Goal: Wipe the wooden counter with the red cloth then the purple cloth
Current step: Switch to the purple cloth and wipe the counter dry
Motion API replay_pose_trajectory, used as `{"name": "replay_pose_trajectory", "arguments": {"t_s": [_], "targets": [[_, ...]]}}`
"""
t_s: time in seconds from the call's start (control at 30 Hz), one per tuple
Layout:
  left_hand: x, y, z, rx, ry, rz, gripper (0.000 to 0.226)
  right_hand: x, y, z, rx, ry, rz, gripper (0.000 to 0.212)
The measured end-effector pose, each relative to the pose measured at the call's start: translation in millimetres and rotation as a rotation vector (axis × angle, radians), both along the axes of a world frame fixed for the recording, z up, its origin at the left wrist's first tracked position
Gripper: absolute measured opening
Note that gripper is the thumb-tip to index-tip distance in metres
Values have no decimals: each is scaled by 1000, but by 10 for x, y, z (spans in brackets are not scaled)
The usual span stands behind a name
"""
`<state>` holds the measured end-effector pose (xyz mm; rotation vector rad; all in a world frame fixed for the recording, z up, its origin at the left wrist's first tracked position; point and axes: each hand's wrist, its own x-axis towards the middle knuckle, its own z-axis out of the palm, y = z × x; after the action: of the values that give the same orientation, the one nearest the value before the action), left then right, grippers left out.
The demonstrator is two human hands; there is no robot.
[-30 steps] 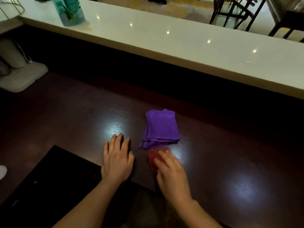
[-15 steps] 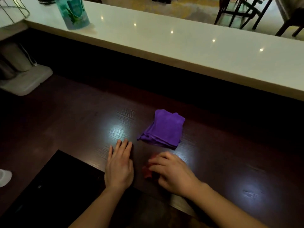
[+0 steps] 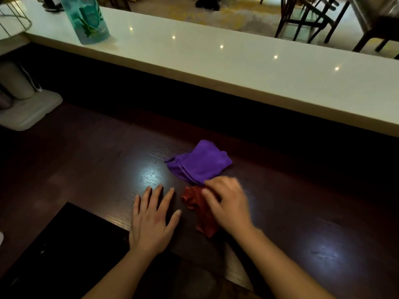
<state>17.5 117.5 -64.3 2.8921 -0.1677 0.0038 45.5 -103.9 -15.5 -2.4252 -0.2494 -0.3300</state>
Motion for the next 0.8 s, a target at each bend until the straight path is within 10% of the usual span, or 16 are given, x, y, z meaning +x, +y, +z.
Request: {"name": "replay_pose_trajectory", "arguments": {"t_s": [0.33, 0.8], "targets": [[17, 5, -25, 31, -7, 17, 64, 1025, 66, -67, -389, 366, 162, 68], [30, 31, -109, 33, -36, 27, 59, 585, -872, -203, -525, 310, -66, 53]]}}
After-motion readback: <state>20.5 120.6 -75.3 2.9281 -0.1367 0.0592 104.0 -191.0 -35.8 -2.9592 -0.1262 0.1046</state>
